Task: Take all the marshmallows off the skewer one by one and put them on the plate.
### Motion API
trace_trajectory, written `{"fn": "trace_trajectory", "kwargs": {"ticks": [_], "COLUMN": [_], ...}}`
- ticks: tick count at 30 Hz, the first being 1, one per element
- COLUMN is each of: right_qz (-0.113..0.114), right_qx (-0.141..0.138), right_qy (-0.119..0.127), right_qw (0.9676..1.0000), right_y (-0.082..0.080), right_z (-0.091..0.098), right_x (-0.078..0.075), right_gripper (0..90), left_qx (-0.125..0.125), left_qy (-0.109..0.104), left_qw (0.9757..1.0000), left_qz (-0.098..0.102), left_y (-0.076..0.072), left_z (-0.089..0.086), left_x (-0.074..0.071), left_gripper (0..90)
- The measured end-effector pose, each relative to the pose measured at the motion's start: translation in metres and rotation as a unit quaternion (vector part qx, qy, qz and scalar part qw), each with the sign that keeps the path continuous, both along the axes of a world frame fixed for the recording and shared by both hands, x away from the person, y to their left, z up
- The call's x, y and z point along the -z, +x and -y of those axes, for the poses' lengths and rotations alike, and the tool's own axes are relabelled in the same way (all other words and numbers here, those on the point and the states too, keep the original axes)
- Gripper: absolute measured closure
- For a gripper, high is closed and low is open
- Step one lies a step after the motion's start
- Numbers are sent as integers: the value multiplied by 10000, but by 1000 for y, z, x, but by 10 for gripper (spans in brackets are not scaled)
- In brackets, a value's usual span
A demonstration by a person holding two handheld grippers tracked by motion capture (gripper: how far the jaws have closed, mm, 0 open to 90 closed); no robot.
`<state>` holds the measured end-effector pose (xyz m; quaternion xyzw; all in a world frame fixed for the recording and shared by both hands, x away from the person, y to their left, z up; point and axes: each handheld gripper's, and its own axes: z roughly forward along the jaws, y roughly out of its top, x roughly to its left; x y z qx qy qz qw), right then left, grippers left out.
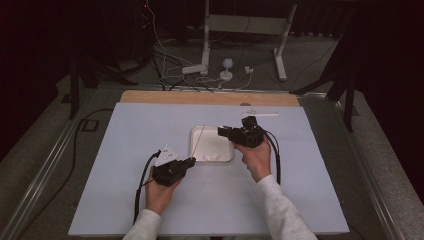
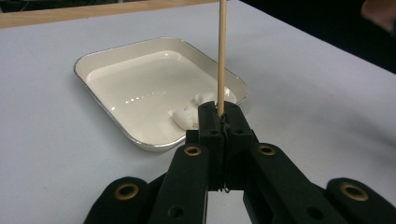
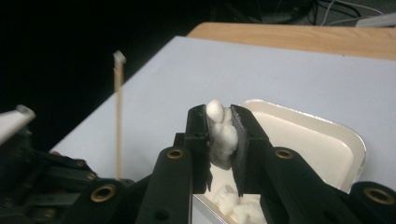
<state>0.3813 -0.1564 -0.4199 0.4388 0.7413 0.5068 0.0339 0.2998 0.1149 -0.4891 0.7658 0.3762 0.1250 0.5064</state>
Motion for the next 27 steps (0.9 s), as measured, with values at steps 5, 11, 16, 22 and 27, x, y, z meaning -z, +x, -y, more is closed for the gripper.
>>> {"fn": "trace_trajectory", "kwargs": {"ticks": [5, 11, 16, 22, 27], "right_qz": [-85, -168, -208, -278, -392], "right_qx": [25, 65, 90, 93, 82], "right_qy": [-195, -344, -490, -638, -755], "right_qw": [9998, 9992, 9985, 9975, 9963], "right_y": [1, 3, 4, 6, 9], "right_z": [-2, -3, -5, -6, -7], "right_x": [12, 24, 32, 39, 46], "right_gripper": [778, 774, 769, 747, 746], "left_qx": [14, 18, -9, -57, -66], "left_qy": [-23, -56, -82, -115, -135], "left_qw": [10000, 10000, 10000, 9999, 9999], "left_qz": [-17, -31, -39, -46, -68], "left_y": [0, -1, 0, 0, 1], "left_z": [1, 1, 0, 0, 0], "left_x": [0, -1, -2, -2, -2], "left_gripper": [900, 900, 900, 900, 900]}}
